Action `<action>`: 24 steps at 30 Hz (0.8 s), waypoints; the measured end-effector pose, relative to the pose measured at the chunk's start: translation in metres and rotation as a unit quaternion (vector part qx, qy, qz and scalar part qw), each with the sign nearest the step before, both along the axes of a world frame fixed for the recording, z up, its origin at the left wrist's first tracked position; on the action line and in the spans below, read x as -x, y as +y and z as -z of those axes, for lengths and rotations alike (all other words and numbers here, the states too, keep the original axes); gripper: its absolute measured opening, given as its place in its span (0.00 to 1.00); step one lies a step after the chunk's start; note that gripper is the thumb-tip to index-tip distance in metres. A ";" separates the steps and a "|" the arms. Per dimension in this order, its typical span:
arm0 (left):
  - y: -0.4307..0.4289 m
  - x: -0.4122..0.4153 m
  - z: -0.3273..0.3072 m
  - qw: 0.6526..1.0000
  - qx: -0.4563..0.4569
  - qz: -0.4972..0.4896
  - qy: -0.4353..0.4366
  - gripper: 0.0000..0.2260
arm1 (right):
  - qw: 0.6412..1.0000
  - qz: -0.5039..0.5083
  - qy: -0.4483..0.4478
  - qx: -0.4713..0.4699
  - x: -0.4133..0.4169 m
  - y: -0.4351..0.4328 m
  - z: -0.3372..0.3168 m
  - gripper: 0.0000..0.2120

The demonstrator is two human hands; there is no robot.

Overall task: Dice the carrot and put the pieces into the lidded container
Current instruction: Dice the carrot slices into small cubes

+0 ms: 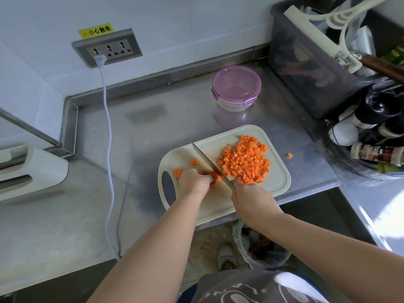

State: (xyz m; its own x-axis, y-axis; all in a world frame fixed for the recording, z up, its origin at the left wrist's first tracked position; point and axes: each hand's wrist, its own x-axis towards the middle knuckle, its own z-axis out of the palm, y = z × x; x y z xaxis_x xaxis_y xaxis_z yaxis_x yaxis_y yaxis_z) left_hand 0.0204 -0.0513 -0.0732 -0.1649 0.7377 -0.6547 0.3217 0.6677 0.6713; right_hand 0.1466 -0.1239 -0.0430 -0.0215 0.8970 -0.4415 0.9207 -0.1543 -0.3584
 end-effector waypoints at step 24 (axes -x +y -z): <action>-0.003 0.024 -0.034 0.994 -0.103 -0.007 0.017 0.05 | 0.993 -0.067 -0.026 -0.091 -0.025 -0.013 -0.009 0.16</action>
State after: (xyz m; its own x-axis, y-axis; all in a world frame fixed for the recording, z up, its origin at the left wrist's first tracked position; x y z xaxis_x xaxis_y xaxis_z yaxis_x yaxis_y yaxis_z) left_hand -0.0039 -0.0538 -0.0388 -0.1966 0.8531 -0.4834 0.3381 0.5217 0.7832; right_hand 0.1720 -0.1366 -0.0342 -0.1286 0.9528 -0.2752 0.9463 0.0349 -0.3214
